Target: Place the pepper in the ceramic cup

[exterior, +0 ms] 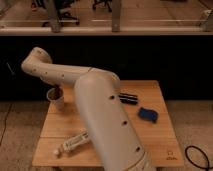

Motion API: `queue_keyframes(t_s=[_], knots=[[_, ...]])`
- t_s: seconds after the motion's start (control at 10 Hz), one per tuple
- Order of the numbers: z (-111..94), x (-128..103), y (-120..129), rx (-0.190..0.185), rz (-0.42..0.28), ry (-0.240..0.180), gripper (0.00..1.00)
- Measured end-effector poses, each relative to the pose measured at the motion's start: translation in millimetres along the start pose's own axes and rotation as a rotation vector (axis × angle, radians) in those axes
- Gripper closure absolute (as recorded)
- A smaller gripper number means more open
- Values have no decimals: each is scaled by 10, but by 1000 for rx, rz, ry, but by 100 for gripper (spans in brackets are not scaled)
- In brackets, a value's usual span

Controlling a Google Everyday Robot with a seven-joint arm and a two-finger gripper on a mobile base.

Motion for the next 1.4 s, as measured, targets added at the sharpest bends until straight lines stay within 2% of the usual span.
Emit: queue_keyframes(t_s=[0.2,0.3,0.5,0.6,1.2,1.4], knots=[[-4,1,2,6,0,-8,54],[-3,8,12,9,2,-13,41],[-4,14,18,15,6,-20,24],[-9,19,24,18,9,-24,20],[-42,41,53,31,22,-37,20],[-98,83,77,39,41,-59,20]])
